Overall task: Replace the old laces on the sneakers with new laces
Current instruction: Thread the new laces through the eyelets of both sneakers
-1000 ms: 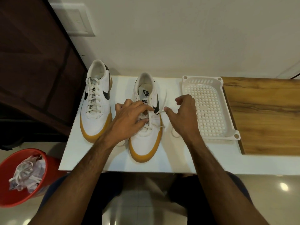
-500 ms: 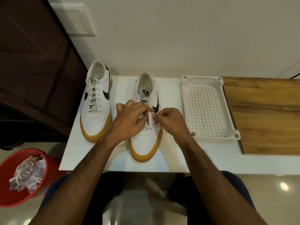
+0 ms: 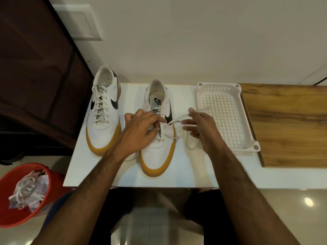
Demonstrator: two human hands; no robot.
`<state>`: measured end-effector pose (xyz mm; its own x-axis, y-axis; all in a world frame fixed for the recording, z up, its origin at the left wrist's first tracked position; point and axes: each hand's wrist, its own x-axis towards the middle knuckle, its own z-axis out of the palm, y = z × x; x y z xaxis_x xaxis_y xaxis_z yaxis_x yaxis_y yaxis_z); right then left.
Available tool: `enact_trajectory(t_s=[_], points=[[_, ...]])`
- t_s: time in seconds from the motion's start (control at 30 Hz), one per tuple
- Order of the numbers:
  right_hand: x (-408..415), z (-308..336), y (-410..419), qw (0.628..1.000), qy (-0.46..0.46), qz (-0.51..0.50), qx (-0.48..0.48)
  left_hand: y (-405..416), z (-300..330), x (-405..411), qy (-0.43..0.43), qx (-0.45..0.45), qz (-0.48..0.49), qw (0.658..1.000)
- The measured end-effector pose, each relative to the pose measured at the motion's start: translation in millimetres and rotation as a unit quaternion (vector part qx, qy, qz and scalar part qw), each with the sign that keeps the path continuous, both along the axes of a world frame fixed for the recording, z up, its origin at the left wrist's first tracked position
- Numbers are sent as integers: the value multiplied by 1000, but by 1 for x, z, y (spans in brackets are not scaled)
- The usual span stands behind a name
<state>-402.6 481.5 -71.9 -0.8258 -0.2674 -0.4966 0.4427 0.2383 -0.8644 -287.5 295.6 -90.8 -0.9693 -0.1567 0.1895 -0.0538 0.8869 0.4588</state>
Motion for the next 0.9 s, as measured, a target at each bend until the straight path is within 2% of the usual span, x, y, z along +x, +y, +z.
enact_trajectory(t_s=[0.13,0.4,0.5,0.63,0.7,0.73,0.83,0.9], points=[[13,-2,-15,990,11,124,67,1,0,0,6,0,5,1000],[20,-13,-29,986,94,126,58,1,2,1,7,-12,-3,1000],[14,-11,-22,991,101,79,29,1,3,1,4,-15,-2,1000],[2,-3,-7,993,80,-84,-21,-1,3,1,0,-13,-4,1000],[0,-4,-4,993,54,-105,-29,-2,2,1,-2,-17,-7,1000],[2,-4,-4,995,38,-83,-28,-2,2,1,-3,-17,-8,1000],[11,0,-11,998,0,65,9,-1,3,2,-6,-17,-7,1000],[19,-1,-18,990,24,135,41,0,4,1,-5,-18,-8,1000]])
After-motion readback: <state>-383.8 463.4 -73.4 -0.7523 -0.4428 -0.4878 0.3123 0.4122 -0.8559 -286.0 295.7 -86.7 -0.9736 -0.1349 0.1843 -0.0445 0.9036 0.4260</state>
